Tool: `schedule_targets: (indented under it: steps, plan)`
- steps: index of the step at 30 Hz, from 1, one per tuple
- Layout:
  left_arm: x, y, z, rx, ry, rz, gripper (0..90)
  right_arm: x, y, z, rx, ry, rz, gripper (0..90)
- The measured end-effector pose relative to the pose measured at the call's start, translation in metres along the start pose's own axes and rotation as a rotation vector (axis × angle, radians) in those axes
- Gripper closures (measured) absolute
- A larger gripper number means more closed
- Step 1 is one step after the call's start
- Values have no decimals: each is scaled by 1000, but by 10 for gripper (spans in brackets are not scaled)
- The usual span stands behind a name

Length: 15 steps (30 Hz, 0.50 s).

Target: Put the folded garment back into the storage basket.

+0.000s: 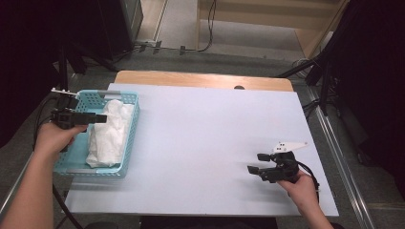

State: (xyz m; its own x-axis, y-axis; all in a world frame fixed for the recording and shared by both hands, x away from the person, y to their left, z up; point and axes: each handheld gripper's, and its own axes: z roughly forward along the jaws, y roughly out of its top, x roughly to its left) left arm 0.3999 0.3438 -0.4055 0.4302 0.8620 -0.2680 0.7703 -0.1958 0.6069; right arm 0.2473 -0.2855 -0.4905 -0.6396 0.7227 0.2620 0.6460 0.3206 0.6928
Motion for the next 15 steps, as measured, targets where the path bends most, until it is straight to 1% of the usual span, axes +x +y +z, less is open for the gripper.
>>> schedule_targets:
  steps: [3, 6, 9, 10, 12, 15]
  plan:
    - [0, 1, -5, -15, 11, 7, 355, 0, 0, 0, 2, 2, 2, 261]
    - [-2, 2, -8, -24, 8, 10, 355, 0, 0, 0, -1, -1, 0, 261]
    - [-6, 4, -7, -24, 5, 20, 355, 0, -1, 0, 1, 1, 13, 260]
    - [-7, 5, -7, -24, 8, 24, 355, -1, -1, 0, 1, 0, 11, 261]
    - [-9, 7, -6, -28, 2, 26, 355, -1, -1, -1, 4, -2, 15, 260]
    - [-14, 11, -2, -21, 2, 25, 355, -1, -2, -1, 4, 0, 15, 261]
